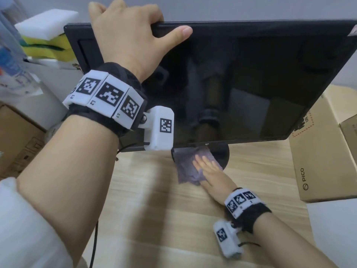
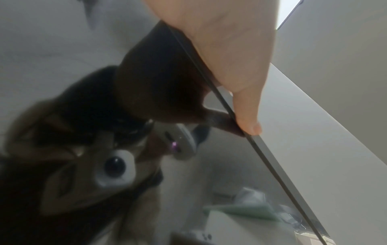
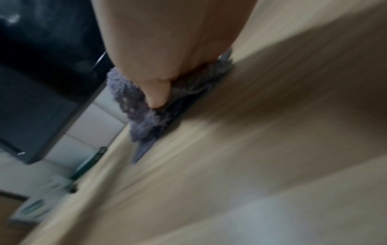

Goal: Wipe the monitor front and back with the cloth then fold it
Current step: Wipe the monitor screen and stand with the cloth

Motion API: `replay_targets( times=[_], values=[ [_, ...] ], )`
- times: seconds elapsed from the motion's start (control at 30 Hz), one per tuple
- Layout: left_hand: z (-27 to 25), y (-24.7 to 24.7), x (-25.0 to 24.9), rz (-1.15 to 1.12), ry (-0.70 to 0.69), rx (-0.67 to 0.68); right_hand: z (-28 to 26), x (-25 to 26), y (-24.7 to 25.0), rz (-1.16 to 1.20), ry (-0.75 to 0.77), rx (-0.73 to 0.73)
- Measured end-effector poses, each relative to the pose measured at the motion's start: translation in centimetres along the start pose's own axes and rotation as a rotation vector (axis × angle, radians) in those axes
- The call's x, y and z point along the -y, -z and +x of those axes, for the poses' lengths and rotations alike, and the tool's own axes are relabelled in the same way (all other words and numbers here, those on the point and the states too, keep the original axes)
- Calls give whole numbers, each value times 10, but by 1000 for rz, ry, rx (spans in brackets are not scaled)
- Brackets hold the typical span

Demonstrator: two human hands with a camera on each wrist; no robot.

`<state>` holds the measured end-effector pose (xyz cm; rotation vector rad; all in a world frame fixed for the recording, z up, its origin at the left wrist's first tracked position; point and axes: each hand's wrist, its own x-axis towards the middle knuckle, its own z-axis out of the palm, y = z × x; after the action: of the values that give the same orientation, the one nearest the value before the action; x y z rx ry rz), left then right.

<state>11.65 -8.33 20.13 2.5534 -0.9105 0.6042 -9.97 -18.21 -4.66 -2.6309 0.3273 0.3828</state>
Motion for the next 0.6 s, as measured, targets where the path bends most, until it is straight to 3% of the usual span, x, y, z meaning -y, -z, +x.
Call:
replay_targets(
  times=[0.1,0.3,0.5,0.6],
  values=[
    [0,-2,-1,6,1,-5,-9,-27,8,33,-4,-17],
    [-1,2,2,37,-21,13,32,-18,13,152,-363,-241],
    [0,3,-1,31,-28,15,-14,-15,1,161,-272,-185],
    [-1,5,-4,39,-35,15,-10,-20,8,129,-283,-196]
  ],
)
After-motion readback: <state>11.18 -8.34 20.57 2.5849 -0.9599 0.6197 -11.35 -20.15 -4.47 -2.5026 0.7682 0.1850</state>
